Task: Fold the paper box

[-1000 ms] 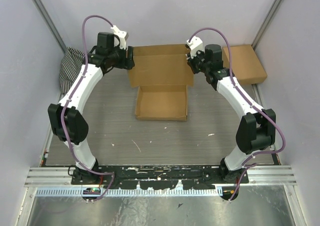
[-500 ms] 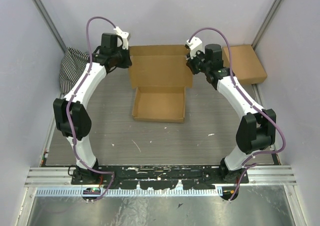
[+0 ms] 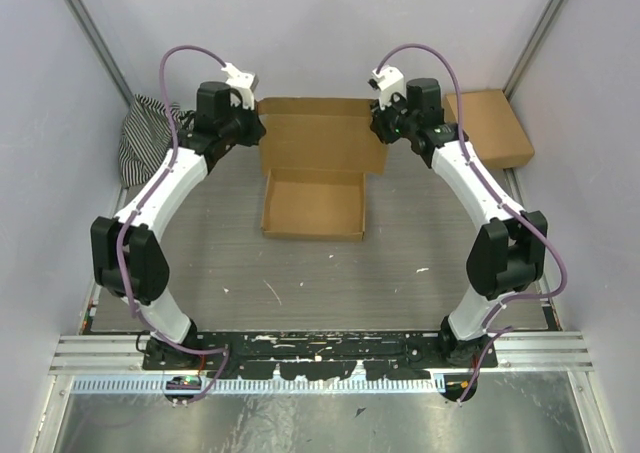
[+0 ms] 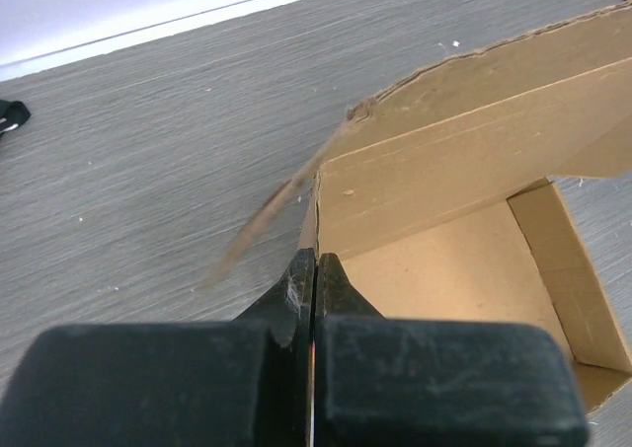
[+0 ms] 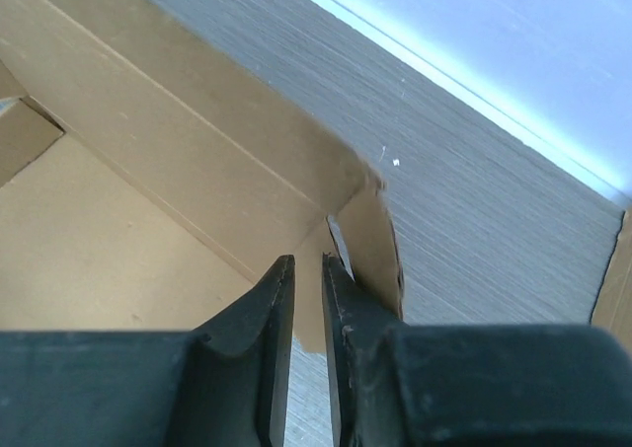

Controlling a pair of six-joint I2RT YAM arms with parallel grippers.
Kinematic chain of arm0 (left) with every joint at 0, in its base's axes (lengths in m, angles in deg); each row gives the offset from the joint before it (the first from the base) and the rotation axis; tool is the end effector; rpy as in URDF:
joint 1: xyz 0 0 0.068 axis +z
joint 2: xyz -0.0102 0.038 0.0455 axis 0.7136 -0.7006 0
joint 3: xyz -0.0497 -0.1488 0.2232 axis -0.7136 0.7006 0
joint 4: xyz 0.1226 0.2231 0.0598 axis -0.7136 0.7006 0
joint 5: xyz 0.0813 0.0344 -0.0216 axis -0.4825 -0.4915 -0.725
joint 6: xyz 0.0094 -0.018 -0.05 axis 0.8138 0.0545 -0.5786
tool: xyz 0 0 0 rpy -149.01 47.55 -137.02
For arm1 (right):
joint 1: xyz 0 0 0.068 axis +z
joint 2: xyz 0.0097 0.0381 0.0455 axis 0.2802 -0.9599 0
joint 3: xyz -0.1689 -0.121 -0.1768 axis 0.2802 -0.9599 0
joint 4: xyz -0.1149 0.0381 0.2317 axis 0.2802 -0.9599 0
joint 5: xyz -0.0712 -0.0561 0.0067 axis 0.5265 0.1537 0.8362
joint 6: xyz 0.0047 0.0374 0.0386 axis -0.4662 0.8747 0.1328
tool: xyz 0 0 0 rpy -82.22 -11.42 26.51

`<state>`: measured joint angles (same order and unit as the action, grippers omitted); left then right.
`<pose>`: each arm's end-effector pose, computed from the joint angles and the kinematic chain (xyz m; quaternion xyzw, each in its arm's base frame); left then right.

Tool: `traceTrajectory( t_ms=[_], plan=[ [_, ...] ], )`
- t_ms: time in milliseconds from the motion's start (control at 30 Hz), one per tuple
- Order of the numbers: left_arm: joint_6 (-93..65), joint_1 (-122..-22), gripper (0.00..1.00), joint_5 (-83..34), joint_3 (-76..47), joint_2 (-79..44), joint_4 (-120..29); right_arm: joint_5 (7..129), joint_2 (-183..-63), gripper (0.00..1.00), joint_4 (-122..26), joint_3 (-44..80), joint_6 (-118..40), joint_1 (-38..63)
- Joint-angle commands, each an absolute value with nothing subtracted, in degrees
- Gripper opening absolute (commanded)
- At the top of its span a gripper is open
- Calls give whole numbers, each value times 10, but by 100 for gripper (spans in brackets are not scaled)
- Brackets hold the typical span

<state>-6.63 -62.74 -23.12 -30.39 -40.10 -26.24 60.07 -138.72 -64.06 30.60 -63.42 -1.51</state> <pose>0.3848 -0.1255 0.3431 0.1375 0.8396 -0.1695 0.4975 0.3840 0.1112 0.3518 -0.3031 0.7840 0.1049 0.5315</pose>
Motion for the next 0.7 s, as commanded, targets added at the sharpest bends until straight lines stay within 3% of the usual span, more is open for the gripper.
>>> traceTrajectory(
  t_ms=[0, 200, 667],
  plan=[
    [-58, -640, 0, -236, -275, -357, -348, 637, -1398, 24, -660, 342, -613, -16],
    [-41, -650, 0, -256, -235, -331, -392, 643, -1389, 33, -648, 329, -596, -19],
    [-39, -652, 0, -270, -206, -321, -421, 661, -1333, 41, -571, 247, -583, -61]
  ],
)
